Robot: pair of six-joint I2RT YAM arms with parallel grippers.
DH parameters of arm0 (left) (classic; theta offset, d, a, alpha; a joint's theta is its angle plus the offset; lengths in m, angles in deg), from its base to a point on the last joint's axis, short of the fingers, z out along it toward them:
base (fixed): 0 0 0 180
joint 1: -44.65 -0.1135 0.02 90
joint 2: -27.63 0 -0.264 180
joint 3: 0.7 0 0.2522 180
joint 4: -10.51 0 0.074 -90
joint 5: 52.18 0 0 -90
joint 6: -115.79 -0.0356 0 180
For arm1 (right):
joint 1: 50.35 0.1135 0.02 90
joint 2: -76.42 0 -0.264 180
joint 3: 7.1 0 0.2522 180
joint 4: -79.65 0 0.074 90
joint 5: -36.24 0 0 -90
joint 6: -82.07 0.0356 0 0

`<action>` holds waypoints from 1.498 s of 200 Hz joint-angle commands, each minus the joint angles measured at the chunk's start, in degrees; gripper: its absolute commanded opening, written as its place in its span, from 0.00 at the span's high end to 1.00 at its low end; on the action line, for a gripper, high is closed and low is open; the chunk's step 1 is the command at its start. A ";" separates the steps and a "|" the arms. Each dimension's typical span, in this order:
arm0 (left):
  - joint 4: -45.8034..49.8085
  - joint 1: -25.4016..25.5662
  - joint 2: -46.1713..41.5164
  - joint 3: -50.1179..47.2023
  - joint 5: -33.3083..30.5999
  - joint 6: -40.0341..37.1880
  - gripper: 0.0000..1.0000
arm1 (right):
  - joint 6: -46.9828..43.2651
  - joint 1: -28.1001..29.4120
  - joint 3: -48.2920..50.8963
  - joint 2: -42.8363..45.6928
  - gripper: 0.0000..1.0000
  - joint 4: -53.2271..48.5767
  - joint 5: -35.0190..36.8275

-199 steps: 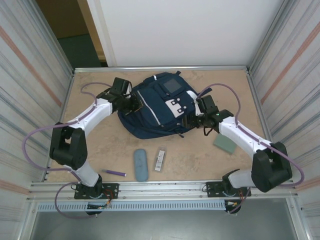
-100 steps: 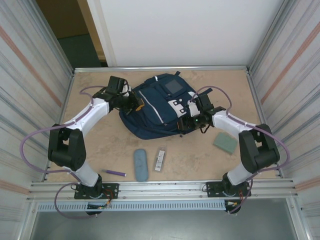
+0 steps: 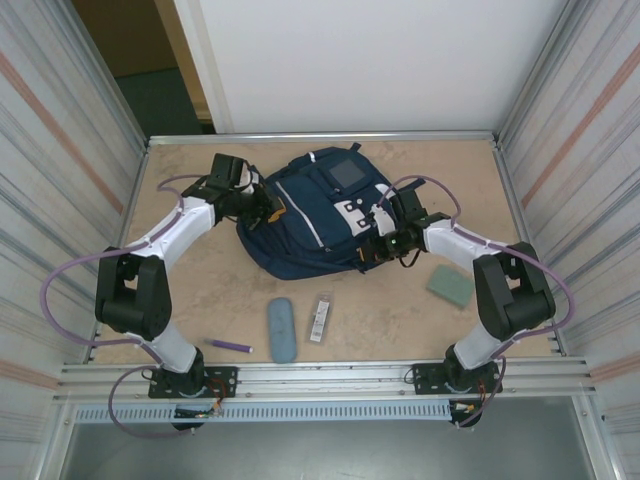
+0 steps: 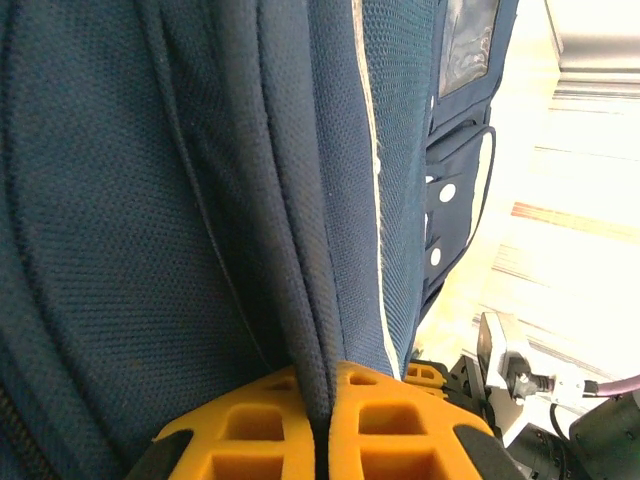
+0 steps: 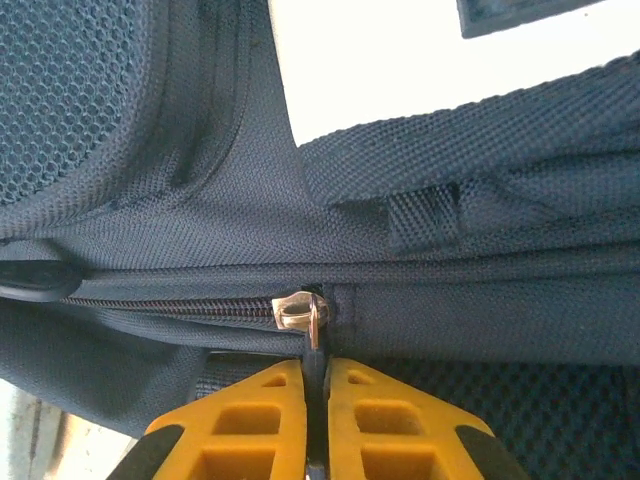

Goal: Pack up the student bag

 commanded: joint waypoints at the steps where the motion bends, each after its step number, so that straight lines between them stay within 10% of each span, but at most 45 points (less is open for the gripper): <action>1: -2.11 -0.08 -0.39 -0.54 2.98 -0.34 1.00 | -0.81 0.32 -1.41 2.27 0.98 -5.35 3.44; 64: -2.60 -0.19 -0.11 -3.15 -2.00 -0.25 1.00 | -1.92 7.98 -12.39 -1.30 0.98 -22.86 21.56; 142: -18.17 2.79 0.34 -10.31 -0.46 10.27 1.00 | -7.24 15.29 -27.43 -12.38 0.94 -36.75 0.70; 207: -21.57 4.46 1.71 -11.94 -1.93 12.20 1.00 | 1.98 20.49 -26.11 -15.74 0.87 -26.86 -7.01; 299: -15.58 4.76 0.93 -8.77 -2.12 9.20 1.00 | 0.37 19.19 -14.87 4.30 0.56 -16.90 14.92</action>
